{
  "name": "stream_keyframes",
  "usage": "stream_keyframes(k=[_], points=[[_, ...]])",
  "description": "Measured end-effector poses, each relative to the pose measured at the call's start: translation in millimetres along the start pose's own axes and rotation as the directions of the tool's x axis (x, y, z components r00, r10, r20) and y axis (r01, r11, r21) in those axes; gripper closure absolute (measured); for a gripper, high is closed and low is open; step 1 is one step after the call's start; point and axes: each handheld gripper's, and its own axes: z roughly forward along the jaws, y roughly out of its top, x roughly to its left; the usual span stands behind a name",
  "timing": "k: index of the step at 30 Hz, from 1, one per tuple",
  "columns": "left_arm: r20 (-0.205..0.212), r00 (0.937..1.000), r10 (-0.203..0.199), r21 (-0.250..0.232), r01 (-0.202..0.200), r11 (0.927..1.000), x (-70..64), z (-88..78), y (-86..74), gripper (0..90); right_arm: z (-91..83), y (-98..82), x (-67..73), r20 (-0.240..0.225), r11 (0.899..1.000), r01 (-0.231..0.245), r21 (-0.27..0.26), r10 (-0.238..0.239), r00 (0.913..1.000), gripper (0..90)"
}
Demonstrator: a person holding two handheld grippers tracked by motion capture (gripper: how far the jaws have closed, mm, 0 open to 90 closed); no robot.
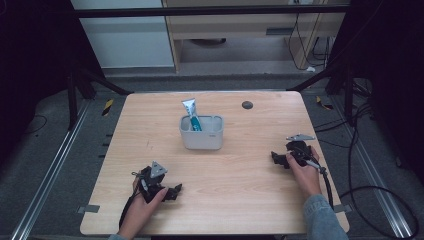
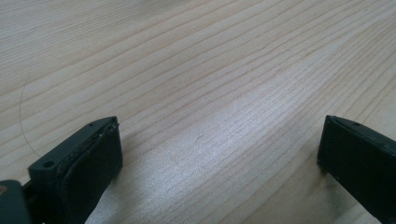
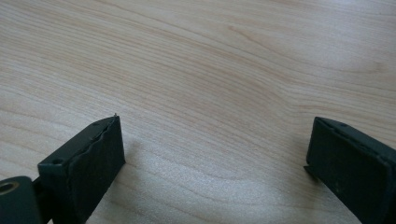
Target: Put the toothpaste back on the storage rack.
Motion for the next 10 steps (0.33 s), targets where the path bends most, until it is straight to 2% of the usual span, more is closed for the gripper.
stream_keyframes(k=[3, 5, 7, 10], points=[[0.000, 1.0000, 0.000, 0.000, 0.000, 1.0000, 0.0, 0.0, 0.0, 0.0, -0.5, -0.5, 1.2, 0.007, 1.000, -0.012, 0.004, 0.012, 0.9999, 3.3], [0.000, 1.0000, 0.000, 0.000, 0.000, 1.0000, 0.0, 0.0, 0.0, 0.0, 0.0, -0.8, 1.5, 0.025, 1.000, -0.028, 0.007, 0.028, 0.9993, 0.3], [0.000, 1.0000, 0.001, 0.000, -0.001, 1.0000, 0.0, 0.0, 0.0, 0.0, -0.4, -1.2, 3.4, 0.046, 0.998, -0.056, 0.011, 0.056, 0.9974, 0.3], [0.000, 1.0000, -0.003, -0.003, 0.003, 1.0000, -0.2, 0.3, 0.1, 0.0, -1.8, -2.5, 4.7, 0.064, 0.998, -0.069, 0.010, 0.068, 0.9956, 0.3]])
